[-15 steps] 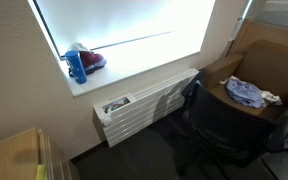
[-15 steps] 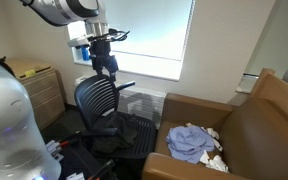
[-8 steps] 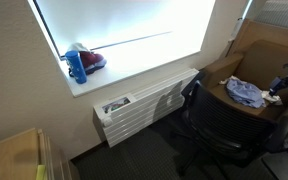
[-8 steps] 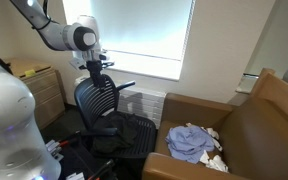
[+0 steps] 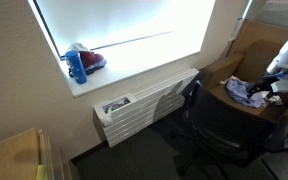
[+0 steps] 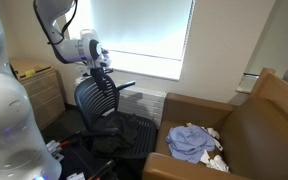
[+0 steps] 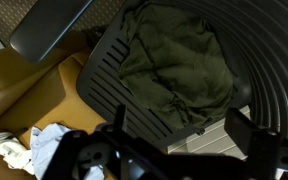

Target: Move the clothing from the black chair to the brown chair

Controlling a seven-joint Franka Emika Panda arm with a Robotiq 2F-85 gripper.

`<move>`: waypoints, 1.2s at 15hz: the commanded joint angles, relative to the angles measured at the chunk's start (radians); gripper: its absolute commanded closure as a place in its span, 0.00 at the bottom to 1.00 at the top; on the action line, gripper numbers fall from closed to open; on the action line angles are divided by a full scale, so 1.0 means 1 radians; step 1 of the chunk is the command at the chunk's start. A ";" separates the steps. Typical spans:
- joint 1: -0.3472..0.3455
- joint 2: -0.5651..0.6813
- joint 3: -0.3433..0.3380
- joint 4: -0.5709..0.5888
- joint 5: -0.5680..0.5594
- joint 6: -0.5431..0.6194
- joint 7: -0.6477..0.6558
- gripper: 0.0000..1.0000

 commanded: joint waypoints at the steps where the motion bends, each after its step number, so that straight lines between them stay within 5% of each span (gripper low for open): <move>1: 0.111 0.022 -0.121 0.022 0.024 -0.013 -0.003 0.00; 5: 0.159 0.277 -0.252 0.188 0.118 -0.068 -0.018 0.00; 11: 0.184 0.607 -0.310 0.534 0.408 -0.156 -0.203 0.00; 14: 0.216 0.660 -0.334 0.637 0.429 -0.303 -0.219 0.00; 15: 0.227 0.634 -0.351 0.573 0.431 -0.214 -0.205 0.00; 18: 0.241 0.660 -0.353 0.627 0.433 -0.275 -0.205 0.00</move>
